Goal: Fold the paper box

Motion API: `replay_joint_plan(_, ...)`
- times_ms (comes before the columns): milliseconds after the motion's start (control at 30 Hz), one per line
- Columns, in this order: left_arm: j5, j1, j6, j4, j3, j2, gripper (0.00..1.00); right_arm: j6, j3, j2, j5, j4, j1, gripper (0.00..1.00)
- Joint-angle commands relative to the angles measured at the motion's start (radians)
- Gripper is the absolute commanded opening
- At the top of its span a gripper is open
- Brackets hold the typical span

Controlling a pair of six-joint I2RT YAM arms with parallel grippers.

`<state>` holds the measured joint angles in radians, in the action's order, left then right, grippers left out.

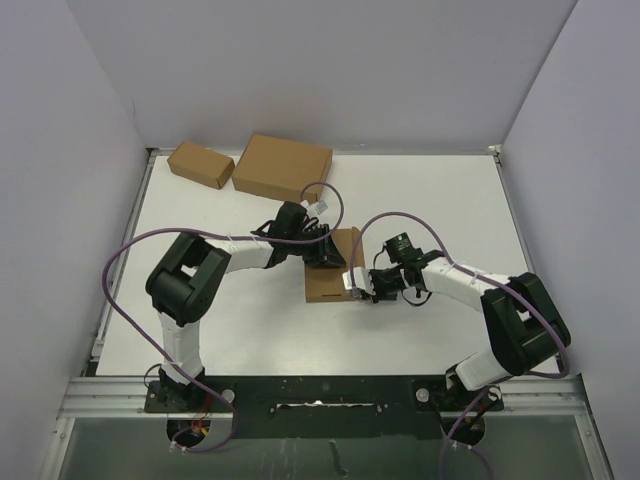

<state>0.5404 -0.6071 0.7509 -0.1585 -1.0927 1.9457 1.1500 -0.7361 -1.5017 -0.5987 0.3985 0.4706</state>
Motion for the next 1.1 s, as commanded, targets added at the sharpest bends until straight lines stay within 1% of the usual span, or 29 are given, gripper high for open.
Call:
replay_joint_plan(0, 0.002, 0.000, -0.010, 0.010, 0.011, 0.047, 0.26, -0.042, -0.052, -0.005, -0.028, -0.029, -0.007, 0.00)
replay_joint_plan(1067, 0.010, 0.000, -0.001, 0.003, 0.008, 0.063, 0.25, -0.143, -0.096, -0.018, -0.032, -0.014, 0.020, 0.00)
